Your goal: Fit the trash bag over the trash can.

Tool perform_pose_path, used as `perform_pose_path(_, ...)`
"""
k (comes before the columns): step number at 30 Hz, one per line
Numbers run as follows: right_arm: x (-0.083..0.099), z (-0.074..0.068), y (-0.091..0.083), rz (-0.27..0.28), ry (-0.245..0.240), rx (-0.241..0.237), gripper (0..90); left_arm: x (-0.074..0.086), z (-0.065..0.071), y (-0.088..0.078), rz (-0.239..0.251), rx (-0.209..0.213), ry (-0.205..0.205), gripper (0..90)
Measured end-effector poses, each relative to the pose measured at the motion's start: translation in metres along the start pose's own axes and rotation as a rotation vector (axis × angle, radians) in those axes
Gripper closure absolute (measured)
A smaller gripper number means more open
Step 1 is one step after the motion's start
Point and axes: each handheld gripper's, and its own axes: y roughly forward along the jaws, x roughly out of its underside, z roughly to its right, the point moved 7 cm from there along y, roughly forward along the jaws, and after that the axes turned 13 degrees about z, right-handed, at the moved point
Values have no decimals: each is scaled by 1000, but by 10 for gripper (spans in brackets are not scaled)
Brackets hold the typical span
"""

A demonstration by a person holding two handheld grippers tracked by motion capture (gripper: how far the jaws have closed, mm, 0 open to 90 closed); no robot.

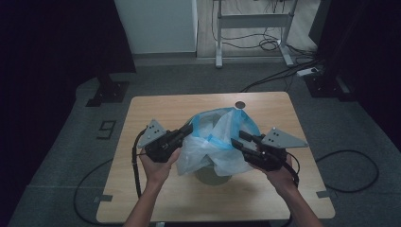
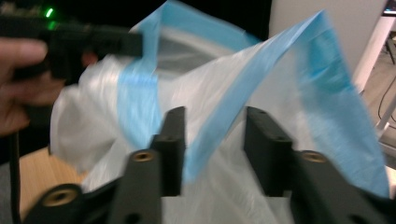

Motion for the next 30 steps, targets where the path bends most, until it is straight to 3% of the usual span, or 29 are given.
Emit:
perform_pose_path(3, -7, 3, 4, 0, 31, 21, 492, 1, 6, -2, 9, 12, 14, 897)
perform_pose_path(7, -16, 12, 14, 5, 90, 48, 488, 1, 9, -3, 15, 19, 21, 897)
perform_pose_path(9, -18, 16, 20, -2, 121, 61, 546, 0, 8, -2, 18, 16, 20, 897)
perform_pose_path(10, -19, 17, 22, -2, 126, 57, 636, 0, 7, -2, 20, 12, 19, 898)
perform_pose_path(12, -17, 19, 26, -16, 101, 72, 817, -1, 3, -2, 20, -3, 18, 898)
perform_pose_path(14, -16, 20, 28, -19, 110, 60, 887, -2, -3, -2, 27, -26, 8, 898)
perform_pose_path(20, -17, 34, 23, -7, 65, 103, 888, -12, -29, -2, 67, -104, -40, 898)
perform_pose_path(25, -27, 49, 23, 13, 46, 137, 888, -22, -43, 4, 90, -130, -53, 898)
perform_pose_path(30, -45, 60, 29, 43, 13, 158, 888, -36, -48, 9, 117, -134, -48, 898)
